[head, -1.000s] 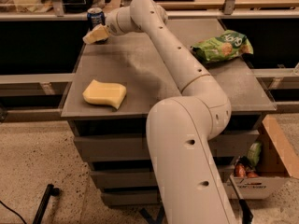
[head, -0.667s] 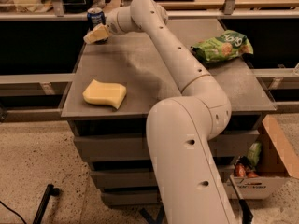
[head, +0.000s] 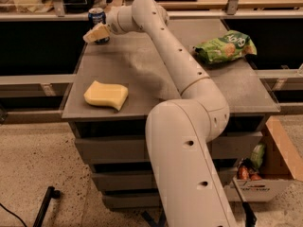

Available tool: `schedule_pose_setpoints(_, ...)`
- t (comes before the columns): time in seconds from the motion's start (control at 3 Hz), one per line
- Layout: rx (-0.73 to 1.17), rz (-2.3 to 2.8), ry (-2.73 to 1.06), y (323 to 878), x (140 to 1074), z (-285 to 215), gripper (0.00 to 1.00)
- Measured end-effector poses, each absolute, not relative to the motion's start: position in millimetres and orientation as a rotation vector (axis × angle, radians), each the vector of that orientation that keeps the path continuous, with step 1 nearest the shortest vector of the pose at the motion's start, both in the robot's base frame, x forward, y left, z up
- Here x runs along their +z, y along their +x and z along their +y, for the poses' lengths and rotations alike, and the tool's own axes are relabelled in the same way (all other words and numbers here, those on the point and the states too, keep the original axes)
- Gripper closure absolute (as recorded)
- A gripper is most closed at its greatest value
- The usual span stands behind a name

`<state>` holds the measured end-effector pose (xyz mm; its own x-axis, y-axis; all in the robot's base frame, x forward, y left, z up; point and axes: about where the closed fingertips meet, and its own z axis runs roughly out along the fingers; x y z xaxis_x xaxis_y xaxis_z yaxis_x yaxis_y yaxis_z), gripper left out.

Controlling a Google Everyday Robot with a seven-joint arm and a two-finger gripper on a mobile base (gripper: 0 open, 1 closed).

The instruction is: Move pepsi can near sponge

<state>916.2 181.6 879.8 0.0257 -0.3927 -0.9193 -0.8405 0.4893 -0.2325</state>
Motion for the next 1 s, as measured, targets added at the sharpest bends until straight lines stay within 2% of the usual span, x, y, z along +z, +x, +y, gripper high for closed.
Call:
schedule_pose_setpoints(0.33,0.467,1.577,-1.098,919.9,882.9,182.1,0.00)
schedule_pose_setpoints(0.67,0.454,1.579,-1.103,922.9,882.9,184.2,0.17)
schedule_pose_setpoints(1.0,0.427,1.586,-1.102,926.8,883.3,183.8,0.41)
